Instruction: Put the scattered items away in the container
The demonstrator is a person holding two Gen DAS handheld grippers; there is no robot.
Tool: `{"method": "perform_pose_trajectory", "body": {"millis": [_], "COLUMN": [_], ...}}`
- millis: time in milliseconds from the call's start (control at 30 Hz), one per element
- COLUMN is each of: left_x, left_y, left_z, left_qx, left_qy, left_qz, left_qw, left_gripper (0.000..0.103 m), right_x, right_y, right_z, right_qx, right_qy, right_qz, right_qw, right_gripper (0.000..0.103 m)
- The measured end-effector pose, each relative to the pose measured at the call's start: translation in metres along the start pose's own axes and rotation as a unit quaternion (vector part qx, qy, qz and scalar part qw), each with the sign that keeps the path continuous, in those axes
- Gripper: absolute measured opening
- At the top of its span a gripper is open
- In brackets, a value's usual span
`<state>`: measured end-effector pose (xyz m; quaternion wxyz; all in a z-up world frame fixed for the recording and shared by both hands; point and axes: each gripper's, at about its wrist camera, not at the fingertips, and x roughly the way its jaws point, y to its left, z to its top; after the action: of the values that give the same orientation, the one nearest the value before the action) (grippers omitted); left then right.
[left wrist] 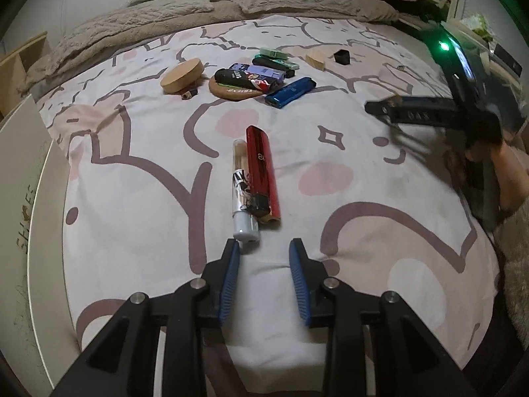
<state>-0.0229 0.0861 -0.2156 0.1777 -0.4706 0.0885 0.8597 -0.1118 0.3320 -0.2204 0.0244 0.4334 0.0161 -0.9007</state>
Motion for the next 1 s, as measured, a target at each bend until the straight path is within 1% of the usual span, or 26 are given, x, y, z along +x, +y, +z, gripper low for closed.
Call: {"method": "perform_pose_trajectory", "body": {"millis": [300,367,400,567,633,667,767,933,967,1000], "left_x": [0.004,0.003,0.002,-0.003,-0.005,-0.007,-0.006,0.004,0.006,0.008], "left_y": [0.01,0.014,0.016,0.019,0.014,0.01,-0.001,0.006,0.007,0.008], "left_z": [0.006,0.007,0.006,0.001,-0.003,-0.005,-0.006,0.003,0.005,0.008], "left_qx": [-0.016,-0.022,-0.023,-0.028,-0.024,-0.02,-0.002,-0.029,-0.031,-0.033], "left_qy": [-0.02,-0.02,-0.02,-0.018,-0.016,-0.014,-0.013,-0.013,-0.014,-0.015], "left_qz": [0.019,0.022,0.026,0.03,0.023,0.018,0.022,0.003,0.002,0.001], "left_qw": [0.9995,0.9993,0.9992,0.999,0.9993,0.9995,0.9997,0.9995,0.9994,0.9994], "left_gripper": [0.031,0.029,0.026,0.025,0.011,0.01,0.01,0.01,0.011,0.015], "right_x": [-0.02,-0.025,-0.027,-0.037,-0.04,-0.041,-0.045,-0.051,-0.052,-0.053], "right_y": [0.014,0.017,0.018,0.025,0.029,0.031,0.034,0.041,0.042,0.043], "right_z": [-0.022,-0.028,-0.03,-0.042,-0.046,-0.047,-0.051,-0.058,-0.059,-0.06], "right_qx": [-0.013,-0.016,-0.017,-0.025,-0.029,-0.031,-0.031,-0.035,-0.036,-0.037], "right_qy": [0.008,0.01,0.011,0.016,0.016,0.016,0.017,0.018,0.018,0.018], "right_qz": [0.009,0.012,0.013,0.018,0.017,0.017,0.017,0.019,0.02,0.02], "right_qw": [1.0,1.0,1.0,0.999,0.999,0.999,0.999,0.999,0.999,0.999], "right_gripper": [0.082,0.082,0.082,0.082,0.082,0.082,0.082,0.082,0.082,0.082]}}
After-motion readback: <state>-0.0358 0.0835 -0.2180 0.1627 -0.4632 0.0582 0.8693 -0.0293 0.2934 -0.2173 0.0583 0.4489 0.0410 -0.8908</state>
